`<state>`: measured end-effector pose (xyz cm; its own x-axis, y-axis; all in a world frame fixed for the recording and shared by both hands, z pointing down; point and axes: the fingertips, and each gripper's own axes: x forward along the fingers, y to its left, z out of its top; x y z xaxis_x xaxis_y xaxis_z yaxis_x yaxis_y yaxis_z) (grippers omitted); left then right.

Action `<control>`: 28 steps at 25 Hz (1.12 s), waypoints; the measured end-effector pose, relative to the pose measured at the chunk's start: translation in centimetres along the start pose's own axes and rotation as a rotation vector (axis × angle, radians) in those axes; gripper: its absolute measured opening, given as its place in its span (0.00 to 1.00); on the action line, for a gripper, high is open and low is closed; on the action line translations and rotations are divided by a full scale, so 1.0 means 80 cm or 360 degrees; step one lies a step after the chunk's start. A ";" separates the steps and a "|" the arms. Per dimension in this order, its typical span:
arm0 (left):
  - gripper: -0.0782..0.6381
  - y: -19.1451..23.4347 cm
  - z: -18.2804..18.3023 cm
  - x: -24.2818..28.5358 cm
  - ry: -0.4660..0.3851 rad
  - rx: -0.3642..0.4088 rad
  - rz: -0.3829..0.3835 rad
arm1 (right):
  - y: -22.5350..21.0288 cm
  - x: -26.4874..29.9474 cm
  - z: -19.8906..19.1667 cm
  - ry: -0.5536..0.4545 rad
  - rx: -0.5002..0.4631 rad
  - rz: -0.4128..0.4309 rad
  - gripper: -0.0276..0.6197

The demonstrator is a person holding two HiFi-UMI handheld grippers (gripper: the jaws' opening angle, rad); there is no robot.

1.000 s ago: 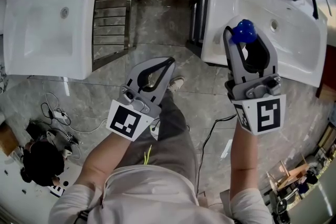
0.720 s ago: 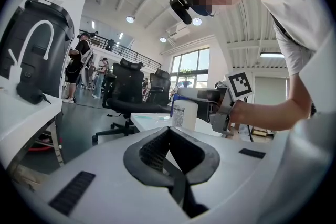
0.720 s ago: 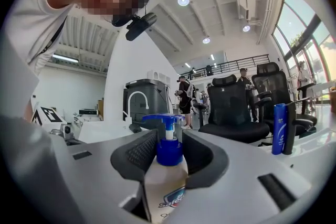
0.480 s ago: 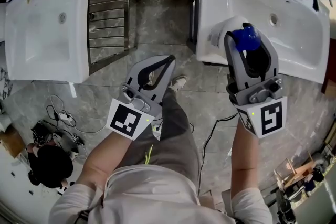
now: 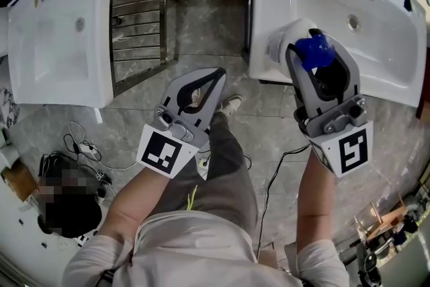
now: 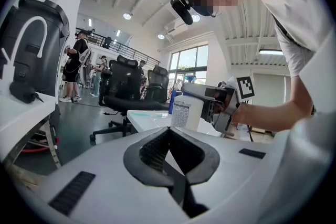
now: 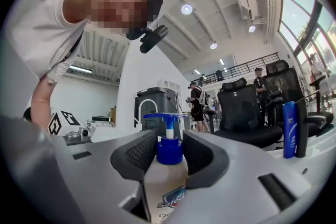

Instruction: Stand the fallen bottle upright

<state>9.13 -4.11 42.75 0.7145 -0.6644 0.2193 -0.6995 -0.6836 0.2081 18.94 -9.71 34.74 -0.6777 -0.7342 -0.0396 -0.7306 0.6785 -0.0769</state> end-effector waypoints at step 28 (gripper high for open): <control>0.13 -0.009 0.001 0.015 0.0018 0.0002 -0.0080 | -0.004 -0.011 0.006 0.0139 -0.0225 -0.0090 0.44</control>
<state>10.50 -4.40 42.81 0.7487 -0.6255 0.2196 -0.6626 -0.7165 0.2182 19.77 -9.29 34.32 -0.6352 -0.7708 0.0481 -0.7681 0.6371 0.0644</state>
